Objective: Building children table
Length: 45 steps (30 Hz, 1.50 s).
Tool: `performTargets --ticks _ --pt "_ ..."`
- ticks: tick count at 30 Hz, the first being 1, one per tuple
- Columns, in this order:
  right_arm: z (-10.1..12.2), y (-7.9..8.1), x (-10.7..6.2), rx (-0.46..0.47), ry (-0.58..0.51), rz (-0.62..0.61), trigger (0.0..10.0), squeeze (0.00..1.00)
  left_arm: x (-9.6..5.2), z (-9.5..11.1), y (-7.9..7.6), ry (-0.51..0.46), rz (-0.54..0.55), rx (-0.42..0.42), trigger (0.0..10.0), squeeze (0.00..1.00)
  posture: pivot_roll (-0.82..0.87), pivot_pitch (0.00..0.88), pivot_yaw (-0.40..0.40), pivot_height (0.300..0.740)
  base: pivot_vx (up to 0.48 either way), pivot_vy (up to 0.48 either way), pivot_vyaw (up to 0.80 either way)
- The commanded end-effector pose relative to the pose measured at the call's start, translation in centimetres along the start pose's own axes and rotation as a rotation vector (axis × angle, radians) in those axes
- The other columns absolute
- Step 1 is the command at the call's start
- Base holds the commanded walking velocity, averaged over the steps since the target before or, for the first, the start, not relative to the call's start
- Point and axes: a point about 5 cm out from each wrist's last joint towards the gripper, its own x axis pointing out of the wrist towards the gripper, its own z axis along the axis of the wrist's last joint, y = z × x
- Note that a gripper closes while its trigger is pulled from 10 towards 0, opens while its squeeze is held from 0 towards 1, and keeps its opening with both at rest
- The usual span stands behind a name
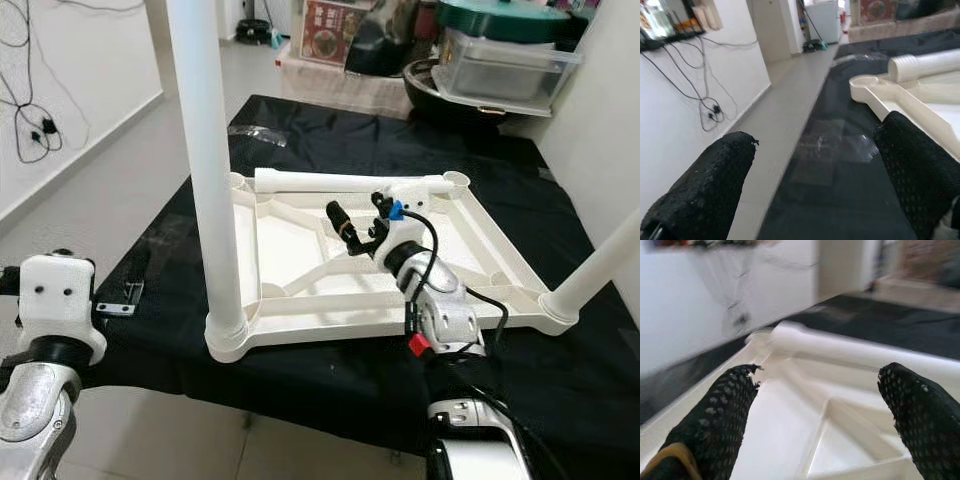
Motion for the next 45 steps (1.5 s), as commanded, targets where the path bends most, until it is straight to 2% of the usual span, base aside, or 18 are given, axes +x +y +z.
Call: performTargets --ticks 1,2,4,5,7,10,13,17,20,21,22,27,29,30,33,35,40,45 --pt "-0.9 -0.2 -0.9 0.006 0.049 0.103 10.0 0.00 -0.6 -0.2 -0.2 0.008 -0.016 -0.017 10.0 0.00 0.10 0.061 -0.075 0.740 0.000 0.000 0.00" --pt "-0.9 -0.2 -0.9 0.006 0.049 0.103 10.0 0.00 -0.6 -0.2 -0.2 0.008 -0.016 -0.017 10.0 0.00 0.10 0.061 -0.075 0.740 0.000 0.000 0.00" --pt "-1.2 -0.5 -1.8 0.020 0.090 0.221 10.0 0.00 -1.2 -0.8 -0.4 0.033 -0.026 -0.013 10.0 0.00 0.11 0.058 -0.072 0.740 0.000 0.000 0.00" --pt "-1.2 -0.5 -1.8 0.020 0.090 0.221 10.0 0.00 -1.2 -0.8 -0.4 0.033 -0.026 -0.013 10.0 0.00 0.11 0.058 -0.072 0.740 0.000 0.000 0.00" --pt "-1.9 -0.6 -3.2 0.034 0.169 0.378 10.0 0.00 -1.9 -1.3 -0.8 0.054 -0.042 -0.018 10.0 0.00 0.11 0.060 -0.075 0.740 0.000 0.000 0.00" --pt "-2.0 -0.6 -3.4 0.028 0.183 0.410 10.0 0.00 -2.0 -1.4 -0.8 0.057 -0.046 -0.018 10.0 0.00 0.11 0.060 -0.075 0.740 0.000 0.000 0.00" --pt "-2.2 -0.5 -4.6 0.052 0.219 0.517 10.0 0.00 -2.3 -1.6 -1.3 0.069 -0.076 -0.038 10.0 0.00 0.11 0.069 -0.077 0.740 0.000 0.000 0.00" --pt "-2.1 -0.6 -5.0 0.076 0.219 0.562 10.0 0.00 -2.5 -1.7 -1.6 0.074 -0.103 -0.053 10.0 0.00 0.11 0.072 -0.077 0.740 0.000 0.000 0.00" --pt "-1.1 -0.1 -5.5 0.136 0.158 0.653 10.0 0.00 -3.2 -1.9 -2.4 0.089 -0.184 -0.103 10.0 0.00 0.11 0.075 -0.073 0.740 0.000 0.000 0.00" --pt "-0.5 0.5 -5.5 0.159 0.123 0.708 10.0 0.78 -3.7 -2.1 -2.8 0.102 -0.216 -0.116 10.0 0.00 0.11 0.079 -0.073 0.740 0.000 0.000 0.00" --pt "-0.1 1.2 -5.4 0.176 0.098 0.756 10.0 1.00 -4.2 -2.3 -3.1 0.117 -0.241 -0.119 10.0 0.00 0.11 0.081 -0.071 0.740 0.000 0.000 0.00" --pt "0.7 3.2 -5.0 0.146 0.052 0.856 10.0 1.00 -5.5 -3.2 -3.7 0.166 -0.309 -0.114 10.0 0.00 0.12 0.084 -0.068 0.740 0.000 0.000 0.00" --pt "0.9 3.5 -4.9 0.139 0.041 0.868 10.0 1.00 -5.6 -3.4 -3.7 0.170 -0.321 -0.106 10.0 0.00 0.12 0.084 -0.068 0.740 0.000 0.000 0.00" --pt "1.3 4.2 -4.7 0.123 0.020 0.887 10.0 0.00 -5.8 -3.6 -3.9 0.179 -0.340 -0.112 10.0 0.00 0.12 0.085 -0.062 0.740 0.000 0.000 0.00" --pt "1.3 4.2 -4.7 0.123 0.020 0.887 10.0 0.00 -5.8 -3.6 -3.9 0.179 -0.340 -0.112 10.0 0.00 0.12 0.085 -0.062 0.740 0.000 0.000 0.00" --pt "2.2 5.5 -4.2 0.104 -0.027 0.920 10.0 0.00 -6.0 -3.8 -4.5 0.192 -0.384 -0.143 10.0 0.00 0.12 0.087 -0.059 0.740 0.000 0.000 0.00" --pt "2.7 6.0 -4.0 0.104 -0.050 0.934 10.0 0.00 -6.1 -3.8 -4.7 0.191 -0.403 -0.148 10.0 0.00 0.12 0.087 -0.058 0.740 0.000 0.000 0.00" --pt "3.9 7.7 -3.4 0.074 -0.102 0.963 10.0 0.00 -6.4 -3.7 -5.4 0.187 -0.436 -0.155 10.0 0.00 0.12 0.085 -0.057 0.740 0.000 0.000 0.00"
